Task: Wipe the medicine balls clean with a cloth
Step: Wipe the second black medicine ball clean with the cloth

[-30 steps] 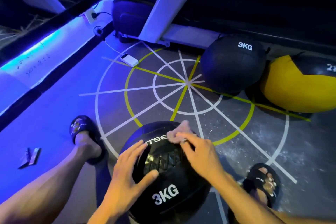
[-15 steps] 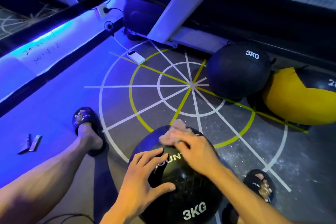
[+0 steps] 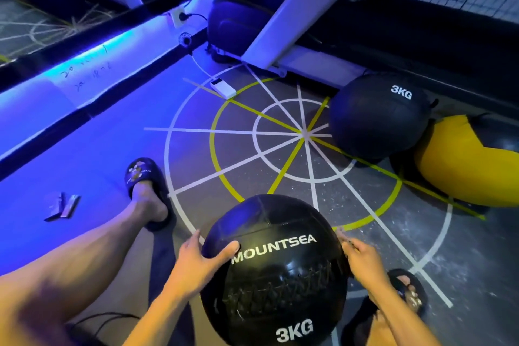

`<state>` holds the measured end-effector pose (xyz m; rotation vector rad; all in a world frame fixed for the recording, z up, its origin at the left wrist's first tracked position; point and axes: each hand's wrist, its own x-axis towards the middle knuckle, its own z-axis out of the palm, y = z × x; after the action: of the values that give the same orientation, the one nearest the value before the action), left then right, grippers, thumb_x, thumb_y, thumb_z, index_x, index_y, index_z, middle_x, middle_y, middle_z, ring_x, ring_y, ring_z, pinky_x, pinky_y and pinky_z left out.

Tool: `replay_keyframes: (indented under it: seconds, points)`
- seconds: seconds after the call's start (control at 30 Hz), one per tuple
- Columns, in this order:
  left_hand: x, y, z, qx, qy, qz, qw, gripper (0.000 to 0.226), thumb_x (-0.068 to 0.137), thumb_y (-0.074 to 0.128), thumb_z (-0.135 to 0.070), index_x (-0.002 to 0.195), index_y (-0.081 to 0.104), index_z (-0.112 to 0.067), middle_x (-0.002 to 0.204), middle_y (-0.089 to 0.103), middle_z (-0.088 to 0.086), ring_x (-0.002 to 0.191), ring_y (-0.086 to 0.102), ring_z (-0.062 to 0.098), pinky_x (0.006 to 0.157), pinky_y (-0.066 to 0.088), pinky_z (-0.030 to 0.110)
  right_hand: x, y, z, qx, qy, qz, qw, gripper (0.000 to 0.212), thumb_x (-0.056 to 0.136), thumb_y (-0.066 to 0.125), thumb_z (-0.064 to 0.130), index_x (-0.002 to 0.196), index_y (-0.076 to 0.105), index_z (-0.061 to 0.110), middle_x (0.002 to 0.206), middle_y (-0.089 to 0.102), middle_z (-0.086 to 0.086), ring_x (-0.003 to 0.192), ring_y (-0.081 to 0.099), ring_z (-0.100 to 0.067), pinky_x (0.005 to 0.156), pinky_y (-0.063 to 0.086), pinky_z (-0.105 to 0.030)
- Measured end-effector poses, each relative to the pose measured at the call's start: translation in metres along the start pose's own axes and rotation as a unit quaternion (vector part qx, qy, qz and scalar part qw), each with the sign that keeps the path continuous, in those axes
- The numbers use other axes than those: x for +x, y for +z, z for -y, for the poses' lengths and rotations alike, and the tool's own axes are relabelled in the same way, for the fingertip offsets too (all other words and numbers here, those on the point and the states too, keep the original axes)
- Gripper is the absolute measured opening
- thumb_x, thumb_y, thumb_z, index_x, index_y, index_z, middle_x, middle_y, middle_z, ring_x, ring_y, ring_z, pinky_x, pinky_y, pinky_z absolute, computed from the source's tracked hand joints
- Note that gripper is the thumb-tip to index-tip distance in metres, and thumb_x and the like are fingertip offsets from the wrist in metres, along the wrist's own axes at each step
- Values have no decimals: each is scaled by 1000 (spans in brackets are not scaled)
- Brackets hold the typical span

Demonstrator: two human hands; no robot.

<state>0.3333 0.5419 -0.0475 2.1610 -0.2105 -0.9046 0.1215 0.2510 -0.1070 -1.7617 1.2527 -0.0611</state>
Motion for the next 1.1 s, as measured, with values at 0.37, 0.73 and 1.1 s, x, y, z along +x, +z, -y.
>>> replay_keyframes:
  seconds: [0.37,0.73,1.1]
  points:
    - [-1,-10,9,-157,78,86,981,89,53,92,-62,131,60,-31,119,74,-15,115,68,3,99,50,28,-24,27,-17,222,86,-79,968,31,105,52,12,126,72,23,124,71,11,120,64,-16,108,50,-47]
    - [23,5,19,-22,113,-49,992,119,58,82,-82,156,34,-35,152,48,-14,138,47,6,117,41,42,-41,46,26,167,48,-152,973,28,106,52,32,126,72,36,110,75,5,88,61,-14,91,52,-40]
    - [29,10,12,0,106,-77,991,136,47,63,-99,160,30,-30,160,35,-6,146,32,19,121,31,44,-82,92,52,-35,-417,-98,903,42,102,54,11,142,60,22,156,48,5,151,34,-13,121,29,-26]
